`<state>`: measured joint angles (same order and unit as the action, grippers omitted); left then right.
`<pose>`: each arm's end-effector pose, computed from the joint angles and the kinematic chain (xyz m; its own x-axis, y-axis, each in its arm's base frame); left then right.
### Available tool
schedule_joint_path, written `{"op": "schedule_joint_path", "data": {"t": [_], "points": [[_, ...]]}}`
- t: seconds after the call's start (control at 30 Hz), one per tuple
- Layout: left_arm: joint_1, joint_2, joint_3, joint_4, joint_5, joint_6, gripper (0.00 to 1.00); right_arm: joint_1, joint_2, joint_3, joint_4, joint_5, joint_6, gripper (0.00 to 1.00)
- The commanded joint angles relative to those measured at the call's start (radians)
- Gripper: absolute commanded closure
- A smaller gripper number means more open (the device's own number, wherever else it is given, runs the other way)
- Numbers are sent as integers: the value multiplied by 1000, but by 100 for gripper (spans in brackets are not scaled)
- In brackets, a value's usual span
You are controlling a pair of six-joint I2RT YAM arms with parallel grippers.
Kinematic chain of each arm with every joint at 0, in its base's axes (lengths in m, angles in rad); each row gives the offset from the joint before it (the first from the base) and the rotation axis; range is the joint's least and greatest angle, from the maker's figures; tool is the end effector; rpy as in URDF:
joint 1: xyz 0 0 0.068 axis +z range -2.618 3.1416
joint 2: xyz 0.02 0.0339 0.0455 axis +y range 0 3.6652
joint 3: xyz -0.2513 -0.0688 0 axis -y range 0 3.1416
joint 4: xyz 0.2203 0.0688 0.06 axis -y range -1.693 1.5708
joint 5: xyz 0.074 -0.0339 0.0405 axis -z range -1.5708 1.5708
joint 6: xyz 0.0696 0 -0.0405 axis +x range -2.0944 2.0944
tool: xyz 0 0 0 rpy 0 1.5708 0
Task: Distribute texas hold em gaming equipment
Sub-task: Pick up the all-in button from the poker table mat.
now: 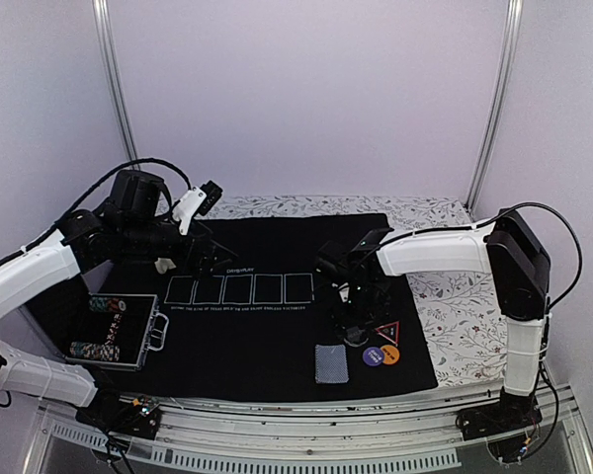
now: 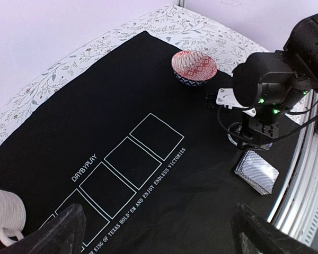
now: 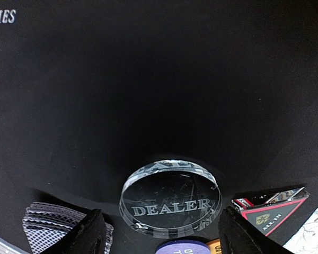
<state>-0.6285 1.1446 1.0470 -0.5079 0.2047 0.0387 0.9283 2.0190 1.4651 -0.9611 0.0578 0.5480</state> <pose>0.2004 -0.1632 0.2997 -0.4326 0.3612 -0.8261 0.7281 0.6803 -0.0838 0.2164 0.2825 0.1319 -0.9261 -0.3693 -0.0776 -0.3689 0.9293 -0.0202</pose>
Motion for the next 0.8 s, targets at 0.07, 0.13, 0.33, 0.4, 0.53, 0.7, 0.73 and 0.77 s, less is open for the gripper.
{"op": "schedule_joint_path", "data": {"t": [0.07, 0.13, 0.33, 0.4, 0.53, 0.7, 0.73, 0.77], "points": [[-8, 0, -8, 20, 5, 8, 2, -6, 7, -37, -10, 13, 21, 26], [-8, 0, -6, 21, 7, 10, 2, -9, 7, -44, 0, 5, 22, 27], [-8, 5, -7, 21, 9, 7, 2, -10, 26, -49, 22, -13, 18, 31], [-8, 6, -7, 22, 9, 6, 2, -10, 34, -46, 29, -16, 14, 32], [-8, 6, -6, 21, 9, 8, 2, -11, 49, -32, 36, -24, 10, 34], [-8, 4, -5, 21, 8, 10, 2, -8, 82, -11, 4, -6, 13, 35], [-8, 4, -5, 21, 9, 10, 2, -8, 82, -10, 1, -4, 13, 36], [-8, 4, -4, 21, 9, 11, 2, -8, 82, -11, 0, -3, 13, 38]]}}
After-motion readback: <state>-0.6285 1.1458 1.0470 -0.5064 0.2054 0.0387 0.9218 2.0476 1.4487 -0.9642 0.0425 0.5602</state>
